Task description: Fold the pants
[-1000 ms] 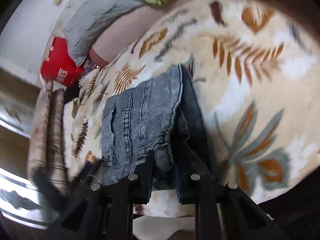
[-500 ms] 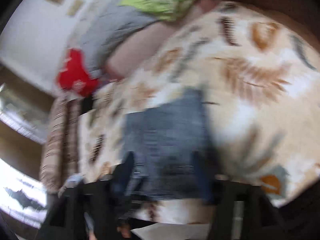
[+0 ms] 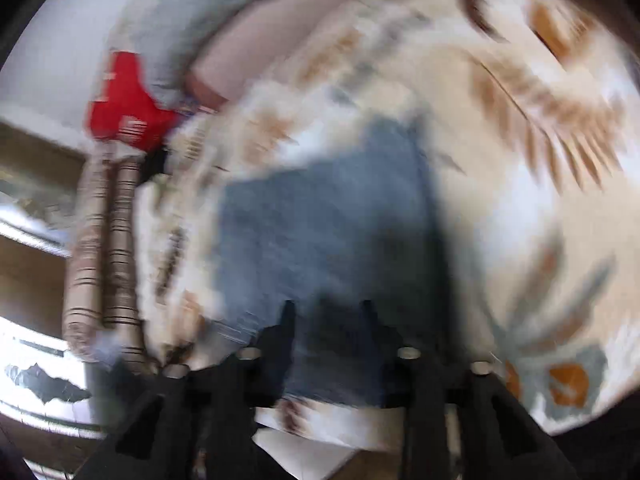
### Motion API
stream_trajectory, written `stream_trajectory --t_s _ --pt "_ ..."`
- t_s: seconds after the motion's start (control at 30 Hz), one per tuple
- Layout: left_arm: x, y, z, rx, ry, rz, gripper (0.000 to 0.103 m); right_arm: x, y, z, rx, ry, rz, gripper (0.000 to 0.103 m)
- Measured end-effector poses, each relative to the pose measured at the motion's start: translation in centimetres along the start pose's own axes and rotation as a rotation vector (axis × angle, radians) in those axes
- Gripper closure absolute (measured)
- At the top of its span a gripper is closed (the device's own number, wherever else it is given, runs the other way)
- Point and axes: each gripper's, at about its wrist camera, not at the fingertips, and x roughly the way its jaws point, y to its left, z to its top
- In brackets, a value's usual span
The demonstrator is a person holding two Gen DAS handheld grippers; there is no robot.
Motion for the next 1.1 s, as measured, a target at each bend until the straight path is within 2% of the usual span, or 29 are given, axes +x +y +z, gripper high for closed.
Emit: stream_trajectory --t_s 0.03,0.1,0.17,0.2,0.23,0.27,0.3,0.33,0.37,0.47,0.5,0.53,0.57,0.6,0.63,0.67,0.7,0.73,0.77,0.8,0.83,0.9,0.93,1.0,1.03,1.1 --pt "0.0 -0.1 0.2 0.012 0.000 0.001 0.008 -0.1 1.7 1.3 -0.029 -0.013 0.060 0.032" --pt "0.0 -0.3 0.2 0.037 -0.010 0.009 0.008 0.7 3.8 3.1 -0.064 -0.022 0.122 0.030" --pt "-0.1 -0.3 -0.1 0.023 -0.012 0.007 0.008 2.8 5.0 5.2 -0.050 0.012 0.197 0.030" --pt "-0.2 -0.2 -0.2 0.018 -0.012 0.001 0.008 4.4 4.1 6.6 -0.033 0.026 0.166 0.030" --pt "-0.1 -0.1 0.0 0.019 -0.013 -0.006 0.008 5.4 3.0 6.9 -0.026 0.032 0.086 0.032" --pt "-0.1 0.0 0.0 0.016 -0.015 -0.019 0.008 7.6 0.8 7.3 0.011 0.060 -0.022 0.061" --pt "-0.2 0.1 0.2 0.008 -0.018 -0.024 0.008 9.3 -2.2 7.1 0.106 0.096 0.010 0.089" --pt "-0.5 0.4 0.4 -0.003 -0.025 -0.051 0.009 9.3 -4.7 6.7 0.204 0.083 0.024 0.103" --pt "-1.3 0.9 0.8 -0.025 -0.040 -0.080 0.009 8.8 -5.7 6.3 0.246 0.076 0.095 0.103" --pt "-3.8 2.3 2.0 -0.114 -0.153 -0.116 0.009 8.1 -3.3 6.0 0.089 0.073 -0.010 0.103" --pt "-4.2 2.6 2.1 -0.129 -0.170 -0.107 0.009 8.1 -2.8 6.0 0.068 0.082 -0.029 0.103" --pt "-3.7 2.5 2.1 -0.122 -0.154 -0.061 0.009 8.1 -2.6 6.0 0.064 0.091 -0.042 0.103" --pt "-2.5 1.9 1.8 -0.087 -0.097 -0.033 0.009 7.9 -2.4 6.1 0.062 0.100 -0.054 0.098" --pt "0.1 0.9 1.1 -0.013 0.032 -0.032 0.008 7.8 -1.5 6.3 0.046 0.110 -0.074 0.097" --pt "0.9 0.6 0.5 0.001 0.054 -0.038 0.007 7.9 -0.4 6.6 0.017 0.118 -0.109 0.097" --pt "0.4 0.9 0.2 -0.034 0.001 -0.044 0.007 7.8 1.4 6.7 -0.048 0.119 -0.166 0.093" --pt "0.4 0.8 0.5 -0.035 0.027 -0.044 0.007 7.5 2.7 6.8 -0.103 0.115 -0.199 0.088" --pt "0.4 0.8 0.6 -0.026 0.025 -0.046 0.007 7.3 5.3 7.0 -0.186 0.110 -0.220 0.070" --pt "0.5 0.7 0.5 -0.012 0.022 -0.048 0.007 7.5 6.9 7.1 -0.242 0.118 -0.217 0.035" --pt "0.6 0.8 0.4 -0.020 0.022 -0.055 0.007 7.7 8.6 7.2 -0.284 0.127 -0.212 0.020" --pt "0.7 1.0 0.4 -0.039 0.027 -0.068 0.007 8.0 10.6 7.2 -0.327 0.130 -0.198 0.014" --pt "0.8 1.2 0.5 -0.047 0.032 -0.084 0.007 9.5 14.7 7.5 -0.418 0.149 -0.111 0.014" --pt "0.8 1.2 0.4 -0.045 0.028 -0.089 0.007 10.7 16.2 7.7 -0.432 0.191 -0.037 0.014" --pt "1.0 1.3 0.4 -0.049 0.029 -0.097 0.007 12.6 16.4 8.1 -0.380 0.252 0.036 0.015" --pt "1.1 1.4 0.7 -0.050 0.030 -0.101 0.007 14.8 15.1 8.4 -0.321 0.308 0.044 0.017" --pt "1.2 1.6 0.8 -0.057 0.032 -0.110 0.007 17.8 11.8 8.3 -0.256 0.372 -0.081 0.021"
